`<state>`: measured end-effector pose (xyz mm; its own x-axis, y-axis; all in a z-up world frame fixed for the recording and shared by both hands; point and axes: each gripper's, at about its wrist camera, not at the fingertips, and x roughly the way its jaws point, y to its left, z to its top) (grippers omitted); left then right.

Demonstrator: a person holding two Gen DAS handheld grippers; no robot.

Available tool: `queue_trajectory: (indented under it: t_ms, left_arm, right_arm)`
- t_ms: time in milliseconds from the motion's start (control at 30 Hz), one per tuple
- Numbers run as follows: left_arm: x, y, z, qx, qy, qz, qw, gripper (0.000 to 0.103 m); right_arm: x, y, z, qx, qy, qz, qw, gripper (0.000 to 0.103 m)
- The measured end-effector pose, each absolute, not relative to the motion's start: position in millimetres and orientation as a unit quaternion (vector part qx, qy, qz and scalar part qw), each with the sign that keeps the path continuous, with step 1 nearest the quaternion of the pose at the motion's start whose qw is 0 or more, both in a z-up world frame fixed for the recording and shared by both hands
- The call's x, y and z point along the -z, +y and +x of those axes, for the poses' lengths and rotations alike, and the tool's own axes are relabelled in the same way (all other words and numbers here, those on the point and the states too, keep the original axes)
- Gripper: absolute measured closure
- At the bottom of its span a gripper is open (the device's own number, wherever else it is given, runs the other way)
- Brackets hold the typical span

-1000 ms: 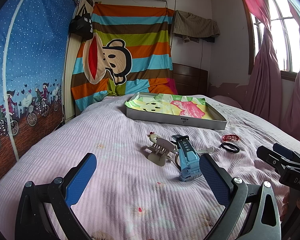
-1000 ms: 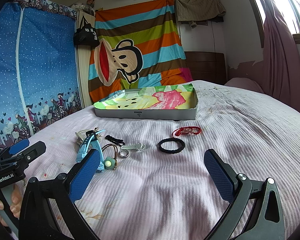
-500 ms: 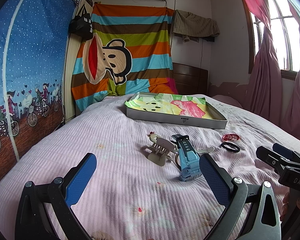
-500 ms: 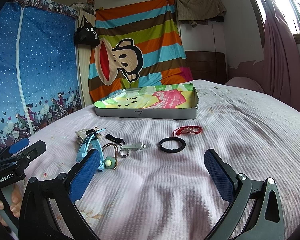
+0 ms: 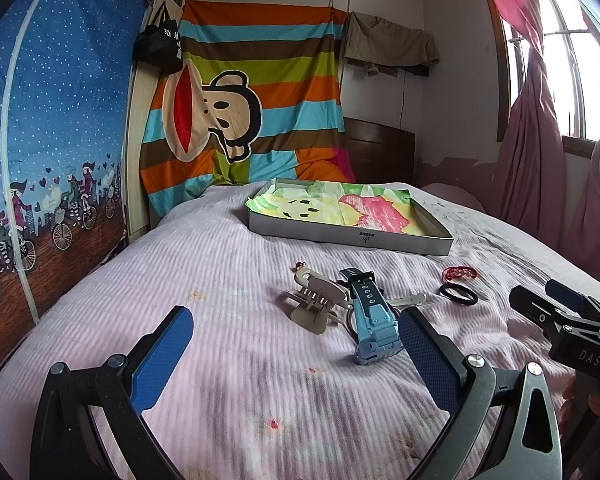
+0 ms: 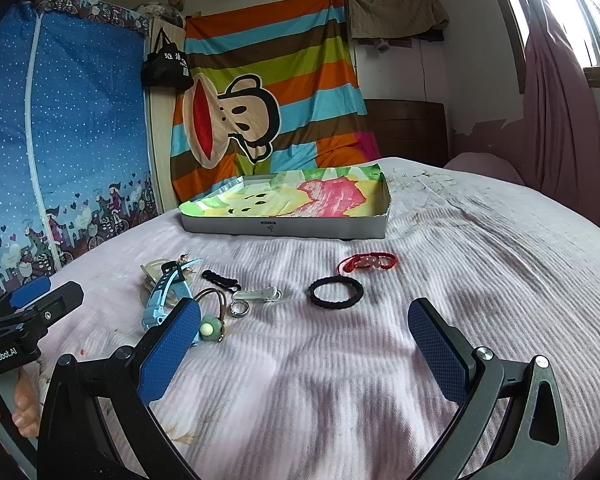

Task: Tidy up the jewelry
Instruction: 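Grasp the blue smartwatch with the left tool while the right tool grasps the black rubber ring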

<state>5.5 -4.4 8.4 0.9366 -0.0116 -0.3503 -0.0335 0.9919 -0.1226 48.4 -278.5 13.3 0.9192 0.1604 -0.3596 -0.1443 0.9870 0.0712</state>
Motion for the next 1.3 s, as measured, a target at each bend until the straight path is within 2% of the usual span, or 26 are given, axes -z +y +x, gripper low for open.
queue_trajectory:
  t_ms: [333,433,500,567,633,733,900,1033,1100,1233,1300]
  left_arm:
    - [-11.8,-7.6,23.2,0.046,0.208,-0.075,0.974,0.001]
    - [-9.9,-12.8,34.6,0.064,0.226,-0.077,0.969,0.007]
    - [-6.8,-15.6,44.4,0.076,0.244,-0.086,0.963,0.015]
    - [-2.7,-17.8,54.0,0.086,0.262,-0.096,0.956,0.023]
    - [0.4,-20.0,62.0,0.099,0.276,-0.106,0.950,0.027]
    - [2.7,-23.5,73.4,0.116,0.294,-0.122,0.941,0.036]
    - [4.8,-35.1,88.9,0.117,0.333,-0.112,0.929,0.059]
    - [4.6,-39.6,94.8,0.110,0.356,-0.099,0.923,0.070]
    - [3.6,-41.6,94.9,0.111,0.361,-0.094,0.921,0.078]
    - [1.0,-44.7,97.8,0.111,0.371,-0.089,0.918,0.081]
    - [0.4,-45.2,97.8,0.109,0.370,-0.087,0.919,0.081]
  right_arm:
    - [-26.7,-287.5,60.3,-0.077,0.188,0.013,0.979,0.001]
    - [-28.5,-293.5,66.8,-0.078,0.194,0.017,0.978,0.001]
    - [-28.4,-296.0,72.4,-0.082,0.200,0.017,0.976,0.002]
    - [-27.7,-295.8,79.2,-0.085,0.208,0.010,0.974,0.007]
    - [-26.3,-294.4,87.2,-0.091,0.219,0.002,0.972,0.021]
    - [-23.9,-293.2,101.2,-0.098,0.232,-0.005,0.968,0.034]
    - [-17.4,-287.2,131.5,-0.120,0.264,-0.015,0.957,0.051]
    - [-5.1,-278.5,158.7,-0.137,0.302,-0.025,0.943,0.067]
    - [1.8,-274.4,166.8,-0.140,0.323,-0.032,0.935,0.070]
    - [14.6,-265.2,173.7,-0.150,0.362,-0.041,0.919,0.074]
    - [19.4,-260.4,174.9,-0.149,0.372,-0.050,0.915,0.080]
